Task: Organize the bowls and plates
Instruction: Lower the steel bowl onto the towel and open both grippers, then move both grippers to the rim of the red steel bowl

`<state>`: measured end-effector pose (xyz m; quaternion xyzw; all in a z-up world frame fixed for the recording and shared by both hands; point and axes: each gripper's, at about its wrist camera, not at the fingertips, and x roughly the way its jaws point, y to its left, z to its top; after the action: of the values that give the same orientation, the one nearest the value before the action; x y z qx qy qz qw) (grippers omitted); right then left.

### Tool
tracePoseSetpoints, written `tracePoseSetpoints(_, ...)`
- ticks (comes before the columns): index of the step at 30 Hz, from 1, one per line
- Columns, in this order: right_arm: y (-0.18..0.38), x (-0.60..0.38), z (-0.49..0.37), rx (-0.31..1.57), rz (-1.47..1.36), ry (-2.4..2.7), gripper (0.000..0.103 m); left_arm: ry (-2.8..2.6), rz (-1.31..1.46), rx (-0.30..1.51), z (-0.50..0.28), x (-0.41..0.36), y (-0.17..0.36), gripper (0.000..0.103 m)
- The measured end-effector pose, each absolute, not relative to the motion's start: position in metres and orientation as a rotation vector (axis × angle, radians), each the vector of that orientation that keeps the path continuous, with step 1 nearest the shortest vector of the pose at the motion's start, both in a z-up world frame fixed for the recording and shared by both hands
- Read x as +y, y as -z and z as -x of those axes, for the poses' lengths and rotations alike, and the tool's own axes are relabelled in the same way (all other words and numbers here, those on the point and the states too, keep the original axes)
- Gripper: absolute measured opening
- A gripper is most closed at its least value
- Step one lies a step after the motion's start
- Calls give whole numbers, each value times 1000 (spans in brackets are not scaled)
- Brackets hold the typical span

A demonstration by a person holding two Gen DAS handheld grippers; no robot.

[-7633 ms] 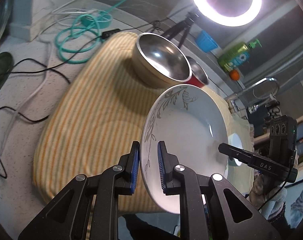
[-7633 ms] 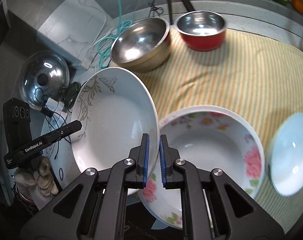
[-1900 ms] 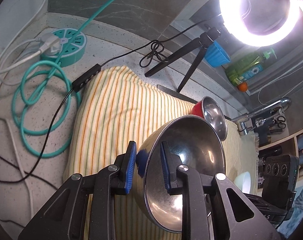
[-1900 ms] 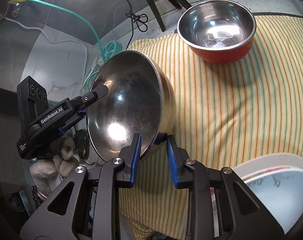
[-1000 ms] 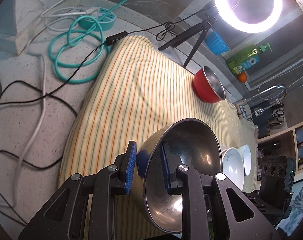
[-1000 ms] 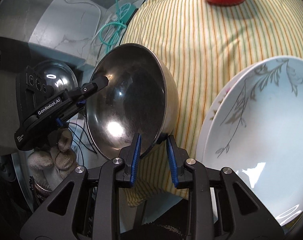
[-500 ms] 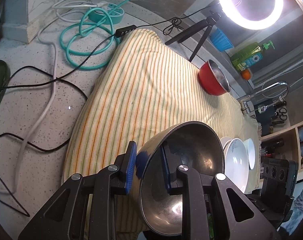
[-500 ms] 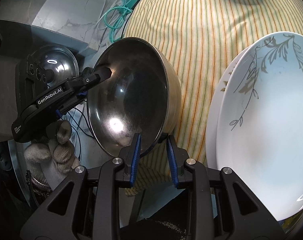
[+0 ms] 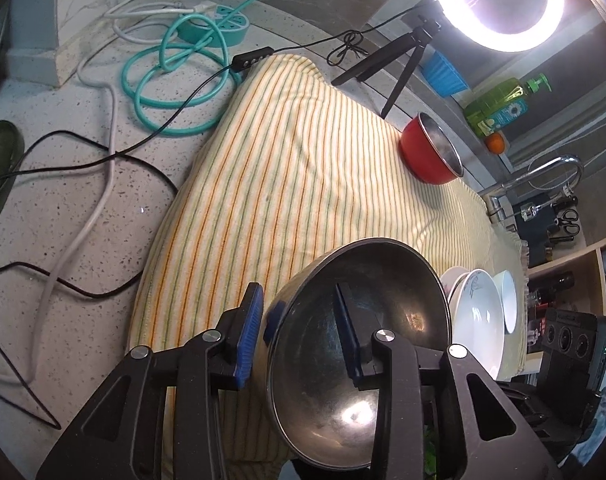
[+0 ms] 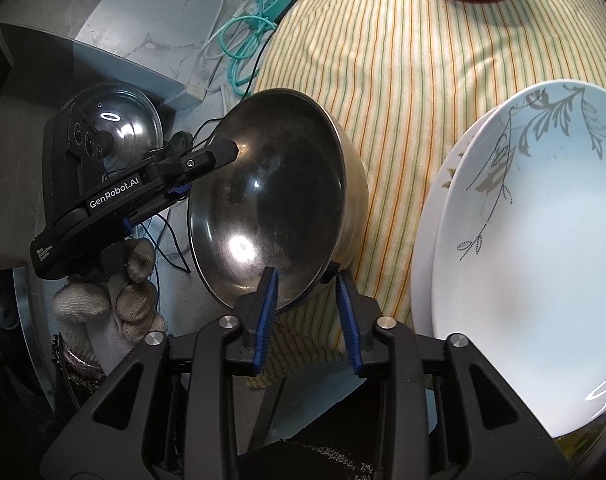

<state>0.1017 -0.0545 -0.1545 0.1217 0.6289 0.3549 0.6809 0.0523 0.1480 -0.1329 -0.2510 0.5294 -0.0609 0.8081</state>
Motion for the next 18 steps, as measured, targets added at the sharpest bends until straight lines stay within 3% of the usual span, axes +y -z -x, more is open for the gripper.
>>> tracePoseSetpoints(2, 150, -57, -101, 1392, -259, -794, 50, 131, 530, 1130, -53, 147, 131, 52)
tracePoseSetpoints(4, 146, -58, -100, 1375, -243, -788, 55, 114, 521, 1127, -54, 146, 129, 57)
tracePoseSetpoints(7, 140, -63, -100, 1351, -245, -790, 66, 105, 523, 1125, -57, 147, 127, 58)
tracePoseSetpoints(18, 104, -93, -101, 1225, -226, -793, 72, 131, 513, 1080, -61, 139, 106, 58)
